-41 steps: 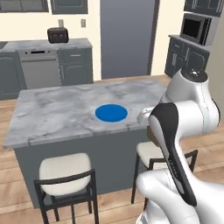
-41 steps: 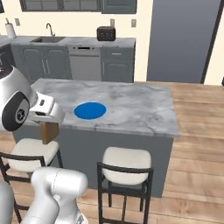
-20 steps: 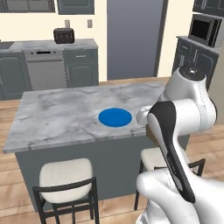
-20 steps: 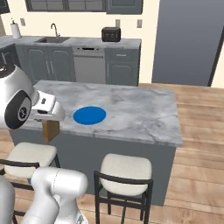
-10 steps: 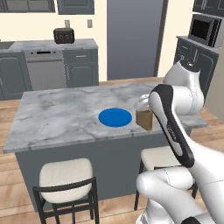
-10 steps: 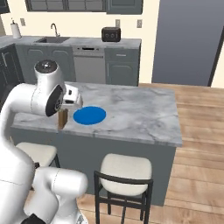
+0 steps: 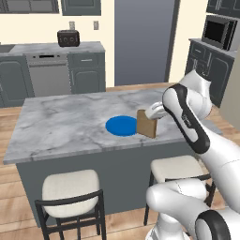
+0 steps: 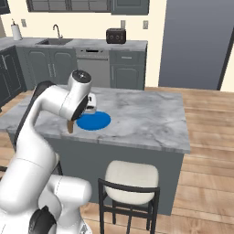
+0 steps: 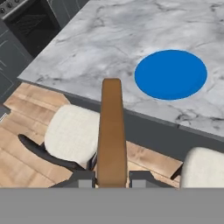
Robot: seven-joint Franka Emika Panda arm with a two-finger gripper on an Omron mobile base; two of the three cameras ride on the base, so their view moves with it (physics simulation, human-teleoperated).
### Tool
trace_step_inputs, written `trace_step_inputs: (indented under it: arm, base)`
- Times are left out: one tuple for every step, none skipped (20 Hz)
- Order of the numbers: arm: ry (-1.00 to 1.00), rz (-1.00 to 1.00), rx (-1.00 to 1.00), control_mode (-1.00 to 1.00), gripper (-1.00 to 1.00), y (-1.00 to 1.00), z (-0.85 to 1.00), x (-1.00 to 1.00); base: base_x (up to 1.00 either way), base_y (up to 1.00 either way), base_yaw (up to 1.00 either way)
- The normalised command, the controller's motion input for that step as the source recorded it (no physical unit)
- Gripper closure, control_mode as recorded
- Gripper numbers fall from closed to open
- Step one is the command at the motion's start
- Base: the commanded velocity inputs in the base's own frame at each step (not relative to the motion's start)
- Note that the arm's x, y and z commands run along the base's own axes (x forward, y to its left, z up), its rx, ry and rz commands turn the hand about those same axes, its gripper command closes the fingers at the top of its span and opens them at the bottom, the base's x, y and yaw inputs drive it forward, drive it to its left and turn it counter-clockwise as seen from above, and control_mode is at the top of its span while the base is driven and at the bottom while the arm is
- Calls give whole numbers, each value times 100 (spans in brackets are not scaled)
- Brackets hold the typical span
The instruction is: Start the toaster. Once the lever pops up, take the bread to the plate on the dining counter.
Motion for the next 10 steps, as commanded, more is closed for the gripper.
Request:
trace_step_inputs:
  arm:
    - [-4,11,4,-100,100,0,-31,55]
    - [-7,9,5,-100,100,0,-20,47]
    - [-5,3,1,-100,100,0,-9,54]
    - [-1,0,0,-100,100,0,0,70]
    - [0,0,0,-100,100,0,0,71]
    - [0,0,1,-100,100,0,0,69]
    - [0,0,5,-100,100,0,0,65]
    - [0,0,5,-100,100,0,0,68]
    - [0,0,4,-100,100,0,0,71]
    - [0,0,3,-100,100,6,0,73]
  base:
    - [0,0,0]
    - [0,0,0]
    - [0,0,0]
    - [0,0,0]
    - [0,0,0]
    - [0,0,0]
    - [0,0,0]
    - [0,0,0]
    - [0,0,0]
    - [0,0,0]
